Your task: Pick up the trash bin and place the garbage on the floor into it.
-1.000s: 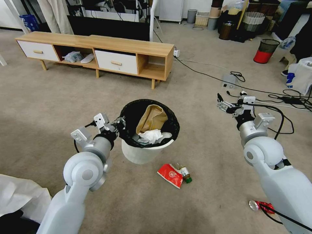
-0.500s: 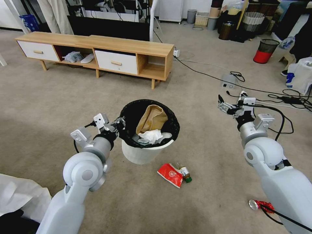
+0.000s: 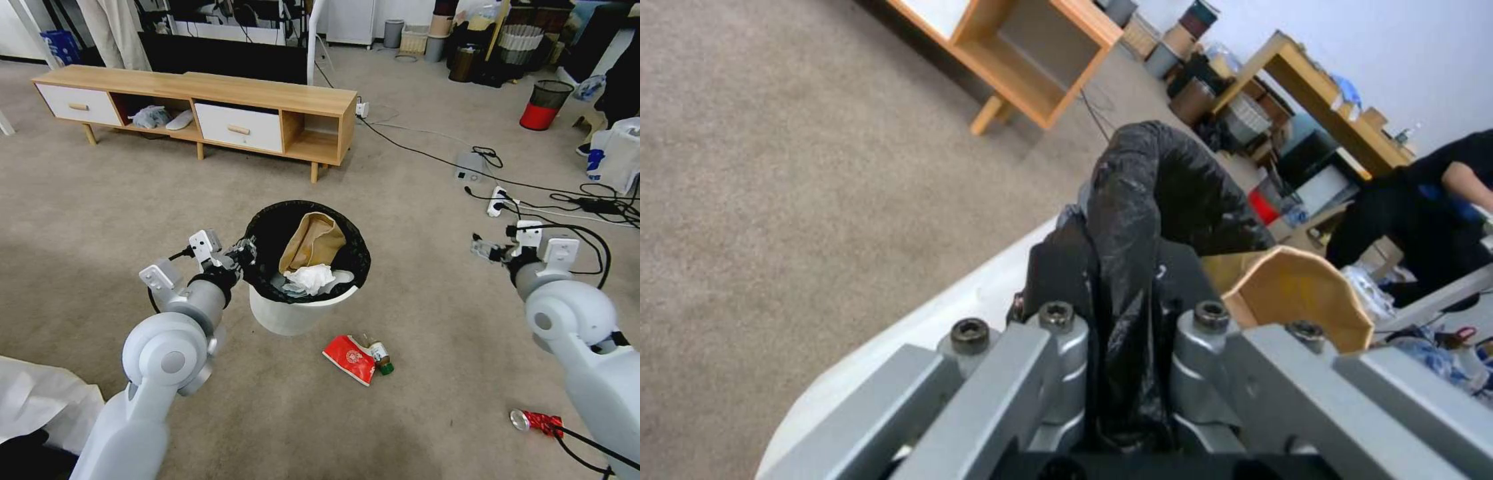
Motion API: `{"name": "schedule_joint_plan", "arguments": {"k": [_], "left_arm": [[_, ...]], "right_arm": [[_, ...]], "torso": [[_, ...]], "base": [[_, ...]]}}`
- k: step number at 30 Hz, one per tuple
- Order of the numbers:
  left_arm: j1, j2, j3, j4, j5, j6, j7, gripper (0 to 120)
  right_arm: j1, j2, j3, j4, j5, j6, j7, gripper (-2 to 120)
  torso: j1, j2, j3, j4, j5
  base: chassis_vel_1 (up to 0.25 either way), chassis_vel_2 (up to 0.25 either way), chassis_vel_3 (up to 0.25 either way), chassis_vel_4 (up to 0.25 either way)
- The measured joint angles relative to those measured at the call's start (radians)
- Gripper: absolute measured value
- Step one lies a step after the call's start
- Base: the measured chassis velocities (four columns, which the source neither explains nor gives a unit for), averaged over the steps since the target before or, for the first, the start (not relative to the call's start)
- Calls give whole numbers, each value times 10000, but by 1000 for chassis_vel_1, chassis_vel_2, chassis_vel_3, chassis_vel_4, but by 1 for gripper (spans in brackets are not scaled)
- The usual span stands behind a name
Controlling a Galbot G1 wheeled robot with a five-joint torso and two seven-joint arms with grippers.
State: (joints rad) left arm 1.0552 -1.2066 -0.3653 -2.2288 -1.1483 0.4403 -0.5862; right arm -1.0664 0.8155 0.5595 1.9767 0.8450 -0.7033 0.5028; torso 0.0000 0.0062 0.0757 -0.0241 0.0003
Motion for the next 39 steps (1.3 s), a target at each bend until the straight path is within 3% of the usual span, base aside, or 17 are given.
{"name": "schedule_joint_plan", "arguments": {"k": [5,8,11,14,15,17,18,20,24,26,33,36,39], "left_arm": [[21,-16,-12,-9,13,1,5,7],[14,-66,-5,-10,23,1,15,7],[12,-84,10,-10,28,0,19,7],[18,-109,24,-41,39,0,23,7],[18,-109,24,-41,39,0,23,7],[62,-97,4,-87,45,-3,32,7],[62,-97,4,-87,45,-3,32,7],[103,-89,-9,-119,58,-7,51,7],[122,-101,-12,-124,78,-14,64,7],[144,-117,-11,-129,110,-27,95,7],[178,-134,-4,-136,142,-51,133,7],[203,-100,-3,-177,146,-59,136,7],[207,-79,-7,-203,142,-62,137,7]], "right_arm": [[-1074,-726,753,120,-222,78,-714,100],[-2443,-1567,1660,126,-691,508,-1791,100],[-2863,-1834,1949,21,-1085,770,-2218,100],[-3986,-2540,2719,-700,-2627,2216,-3661,100],[-3986,-2540,2719,-700,-2627,2216,-3661,100],[-4836,-2957,3247,-1297,-3322,3589,-4806,100],[-4836,-2957,3247,-1297,-3322,3589,-4806,100],[-5640,-3229,3675,-1864,-3902,5036,-6036,100],[-6234,-3379,4031,-2306,-4389,5989,-7068,100],[-6653,-3461,4317,-2869,-4894,7154,-7996,100],[-6755,-3358,4456,-3750,-5623,8802,-9599,100],[-6298,-3160,4334,-4374,-6196,9864,-11365,100],[-6021,-3077,4320,-4604,-6535,10231,-12068,100]], "torso": [[0,0,0,1,-1],[0,0,-1,-2,0],[0,0,-1,-2,0],[0,0,0,1,0],[0,0,0,1,0],[0,0,-1,3,0],[0,0,-1,3,0],[0,0,-1,2,-1],[0,0,-1,1,1],[0,0,-1,0,-3],[0,0,-1,1,-1],[0,0,-1,0,0],[0,0,-1,1,0]], "base": [[0,0,0,0],[0,0,0,0],[0,0,0,0],[0,0,0,0],[0,0,0,0],[0,0,0,0],[0,0,0,0],[0,0,0,0],[0,0,0,0],[0,0,0,0],[0,0,0,0],[0,0,0,0],[0,0,0,0]]}}
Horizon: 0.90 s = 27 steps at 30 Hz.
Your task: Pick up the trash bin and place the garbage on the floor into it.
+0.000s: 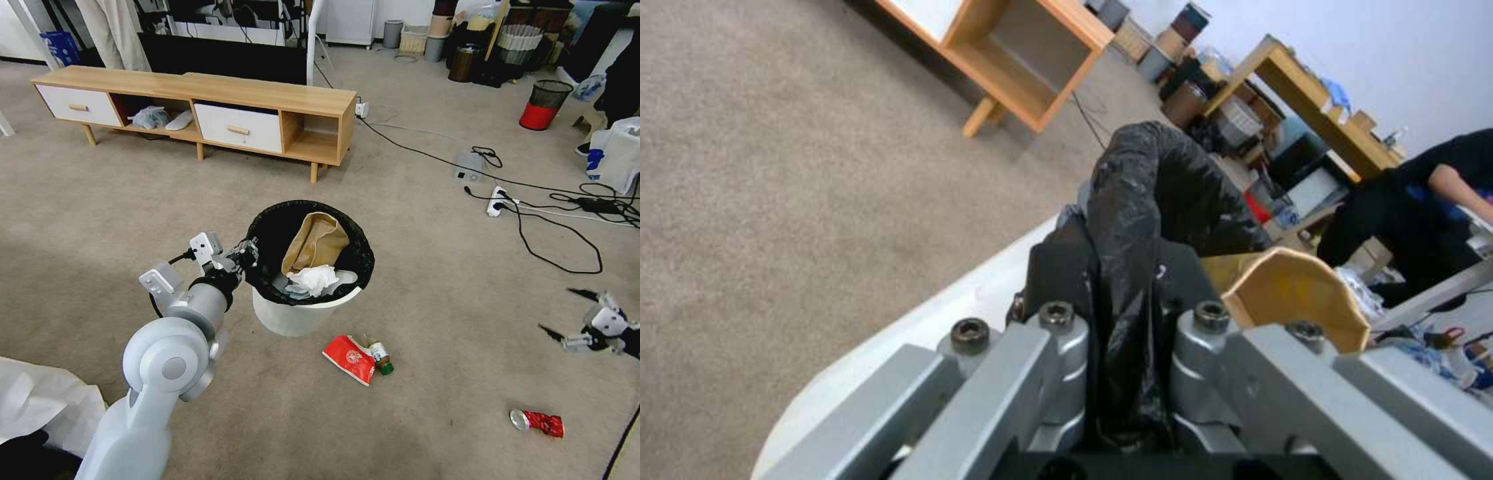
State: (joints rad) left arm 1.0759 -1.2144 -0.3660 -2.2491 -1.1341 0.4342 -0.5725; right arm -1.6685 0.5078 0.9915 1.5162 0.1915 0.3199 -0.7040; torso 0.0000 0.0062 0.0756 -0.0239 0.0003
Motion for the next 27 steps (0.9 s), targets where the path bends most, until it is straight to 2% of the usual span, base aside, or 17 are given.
{"name": "schedule_joint_plan", "arguments": {"k": [3,4,6,8,10,15,17,27], "left_arm": [[9,31,-7,-50,-12,-10,-2,7],[9,31,-7,-50,-12,-10,-2,7],[11,31,2,-65,-14,-17,-8,7],[11,29,8,-66,-14,-18,-10,7],[20,29,18,-68,-13,-21,-14,7],[65,40,22,-100,-8,-23,-20,7],[105,51,19,-131,-5,-27,-19,7],[105,27,40,-146,22,-34,-20,7]], "right_arm": [[477,134,153,-289,-771,701,-1699,100],[477,134,153,-289,-771,701,-1699,100],[725,240,238,-336,-1196,1004,-2510,100],[830,299,241,-350,-1375,1137,-2767,100],[1176,543,182,-365,-1960,1516,-3624,100],[1567,879,-12,-406,-2848,1961,-4399,100],[1864,1185,-91,-457,-3575,2256,-5066,100],[2281,1625,-29,-478,-4740,2732,-6314,100]], "torso": [[0,0,0,1,-1],[0,0,0,1,-1],[0,0,0,0,-3],[0,0,0,0,-3],[0,0,0,0,-3],[0,0,1,0,-2],[0,0,1,-1,-2],[0,0,1,0,-3]], "base": [[0,0,0,0],[0,0,0,0],[0,0,0,0],[0,0,0,0],[0,0,0,0],[0,0,0,0],[0,0,0,0],[0,0,0,0]]}}
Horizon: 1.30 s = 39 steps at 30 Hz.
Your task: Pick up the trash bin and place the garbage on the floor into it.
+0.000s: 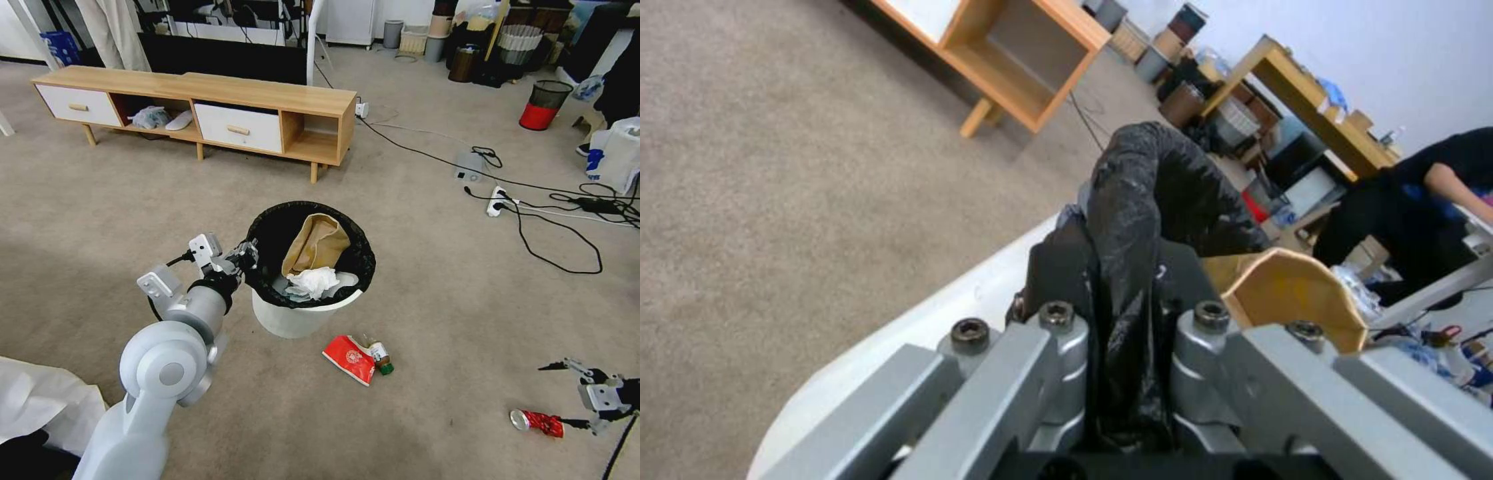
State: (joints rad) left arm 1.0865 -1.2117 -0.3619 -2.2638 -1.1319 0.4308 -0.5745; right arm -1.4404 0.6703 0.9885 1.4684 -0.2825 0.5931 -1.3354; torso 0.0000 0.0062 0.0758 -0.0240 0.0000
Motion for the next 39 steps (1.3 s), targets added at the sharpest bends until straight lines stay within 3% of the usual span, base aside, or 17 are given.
{"name": "schedule_joint_plan", "arguments": {"k": [7,15,17,39], "left_arm": [[42,-20,9,6,34,-10,0,7],[75,-26,1,-20,68,-36,1,7],[83,-21,2,-44,77,-40,1,7],[165,7,3,-128,132,-54,-42,7]], "right_arm": [[192,288,141,23,-902,206,-79,100],[334,542,81,-39,-1492,258,708,100],[350,694,-23,-106,-1785,277,1310,100],[1549,2071,-1310,-889,-3142,519,2479,100]], "torso": [[0,0,0,0,0],[0,0,0,0,1],[0,0,-1,0,0],[0,0,0,0,0]], "base": [[0,0,0,0],[0,0,0,0],[0,0,0,0],[0,0,0,0]]}}
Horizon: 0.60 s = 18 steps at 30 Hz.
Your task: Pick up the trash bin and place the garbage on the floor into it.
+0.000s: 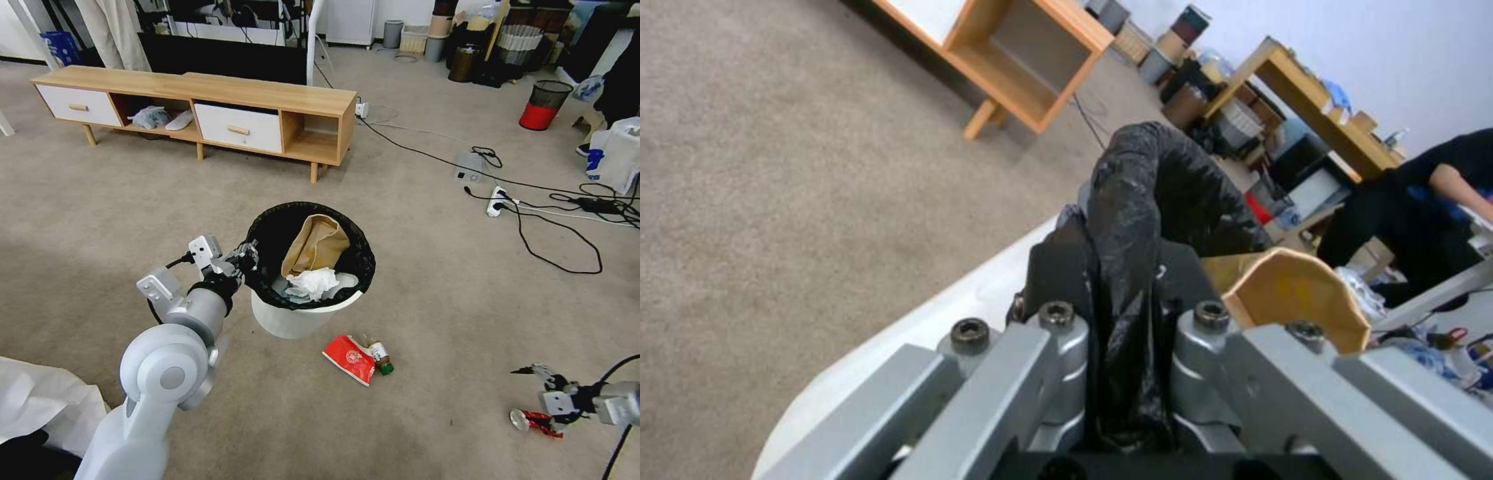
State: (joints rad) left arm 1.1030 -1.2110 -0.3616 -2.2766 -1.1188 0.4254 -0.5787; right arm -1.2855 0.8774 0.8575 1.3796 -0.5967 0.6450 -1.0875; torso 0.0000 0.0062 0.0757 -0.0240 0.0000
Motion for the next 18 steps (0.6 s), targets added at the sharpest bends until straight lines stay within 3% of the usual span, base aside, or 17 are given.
{"name": "schedule_joint_plan", "arguments": {"k": [9,18], "left_arm": [[52,70,-60,-50,-10,-1,-18,7],[121,82,-75,-144,-13,-9,-34,7]], "right_arm": [[493,463,-442,-473,-660,231,105,100],[137,469,-535,-347,-791,310,0,100]], "torso": [[0,0,0,0,0],[0,0,-1,-2,-1]], "base": [[0,0,0,0],[0,0,0,0]]}}
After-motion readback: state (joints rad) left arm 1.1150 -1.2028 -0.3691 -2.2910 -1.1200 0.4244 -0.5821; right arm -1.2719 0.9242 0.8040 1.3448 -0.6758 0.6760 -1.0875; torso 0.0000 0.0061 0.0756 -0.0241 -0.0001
